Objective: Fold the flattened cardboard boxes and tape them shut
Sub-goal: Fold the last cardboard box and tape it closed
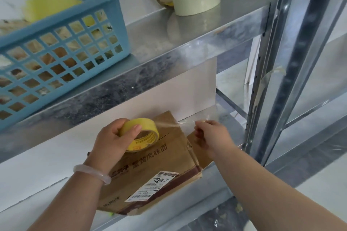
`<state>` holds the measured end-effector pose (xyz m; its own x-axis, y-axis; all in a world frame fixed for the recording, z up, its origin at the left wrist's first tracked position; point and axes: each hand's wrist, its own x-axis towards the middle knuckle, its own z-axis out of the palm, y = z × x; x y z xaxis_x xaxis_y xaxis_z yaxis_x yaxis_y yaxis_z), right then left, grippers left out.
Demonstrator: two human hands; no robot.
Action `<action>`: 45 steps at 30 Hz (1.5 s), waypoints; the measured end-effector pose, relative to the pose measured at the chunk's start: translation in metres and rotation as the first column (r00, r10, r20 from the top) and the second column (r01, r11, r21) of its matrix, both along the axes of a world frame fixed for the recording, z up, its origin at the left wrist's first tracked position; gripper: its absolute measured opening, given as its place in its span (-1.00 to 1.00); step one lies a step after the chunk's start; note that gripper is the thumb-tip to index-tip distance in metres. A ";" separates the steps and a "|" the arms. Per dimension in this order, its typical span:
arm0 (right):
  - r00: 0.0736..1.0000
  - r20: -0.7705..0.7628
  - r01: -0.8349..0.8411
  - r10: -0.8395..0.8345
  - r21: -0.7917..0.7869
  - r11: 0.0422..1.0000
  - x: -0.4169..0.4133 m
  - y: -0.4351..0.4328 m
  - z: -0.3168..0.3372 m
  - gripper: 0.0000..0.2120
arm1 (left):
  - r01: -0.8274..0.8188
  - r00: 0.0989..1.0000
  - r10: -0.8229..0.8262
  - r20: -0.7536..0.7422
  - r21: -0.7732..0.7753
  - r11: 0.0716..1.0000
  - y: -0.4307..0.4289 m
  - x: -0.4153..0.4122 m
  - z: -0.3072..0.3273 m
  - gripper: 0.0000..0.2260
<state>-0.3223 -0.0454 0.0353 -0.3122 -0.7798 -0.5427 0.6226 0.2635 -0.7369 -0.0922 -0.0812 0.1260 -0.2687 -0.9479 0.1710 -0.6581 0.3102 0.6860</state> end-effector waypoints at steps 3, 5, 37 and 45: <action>0.997 -0.002 -0.083 0.083 0.027 0.996 0.010 -0.001 -0.014 -0.94 | -0.015 1.000 0.015 -0.001 0.000 1.000 0.001 0.003 -0.005 -0.69; 0.982 -0.122 -0.134 0.141 0.068 0.989 0.016 -0.003 -0.020 -0.89 | -0.003 1.000 0.003 -0.007 0.005 1.000 0.001 0.004 -0.006 -0.67; 0.022 -0.964 -0.706 0.265 0.173 0.687 0.034 -0.010 0.034 0.10 | 0.121 0.985 -0.119 0.124 -0.007 0.993 -0.010 0.028 0.011 -0.49; -0.091 -0.938 -0.671 0.336 0.307 0.675 0.033 -0.008 0.036 -0.04 | 0.093 0.866 0.034 0.499 -0.229 0.969 -0.004 0.063 0.026 -0.37</action>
